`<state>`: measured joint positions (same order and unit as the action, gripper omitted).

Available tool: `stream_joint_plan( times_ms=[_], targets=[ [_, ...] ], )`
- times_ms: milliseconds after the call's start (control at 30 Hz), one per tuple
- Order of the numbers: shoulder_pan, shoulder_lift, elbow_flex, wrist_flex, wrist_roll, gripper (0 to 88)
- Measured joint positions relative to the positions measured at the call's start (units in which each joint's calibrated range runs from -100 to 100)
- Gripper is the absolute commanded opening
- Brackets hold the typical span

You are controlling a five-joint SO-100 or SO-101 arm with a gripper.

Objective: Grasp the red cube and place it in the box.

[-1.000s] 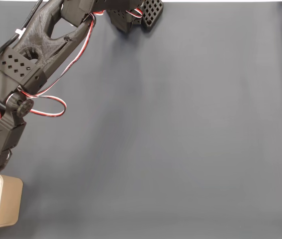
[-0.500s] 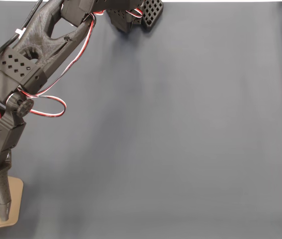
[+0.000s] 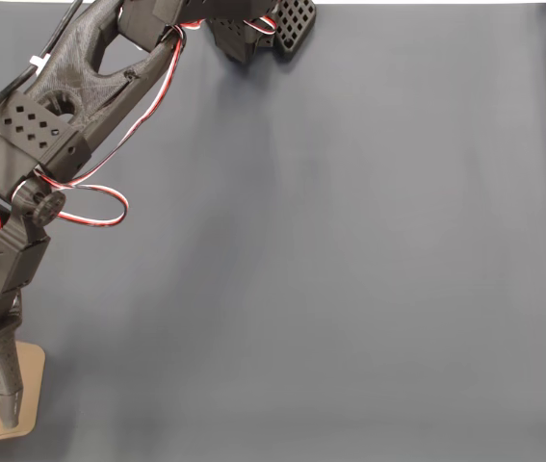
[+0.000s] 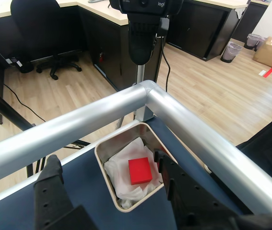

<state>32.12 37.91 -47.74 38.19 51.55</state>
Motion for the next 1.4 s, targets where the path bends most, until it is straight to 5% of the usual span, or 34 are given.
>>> stream_joint_plan(
  times_ms=[300,733,1400],
  targets=[
    [0.00,0.00,0.00,0.00,0.00,40.6],
    [-0.45,0.00,0.00,0.00,-1.17,0.2],
    [-17.73,-20.15,15.37,5.57,-3.76,0.0]
  ],
)
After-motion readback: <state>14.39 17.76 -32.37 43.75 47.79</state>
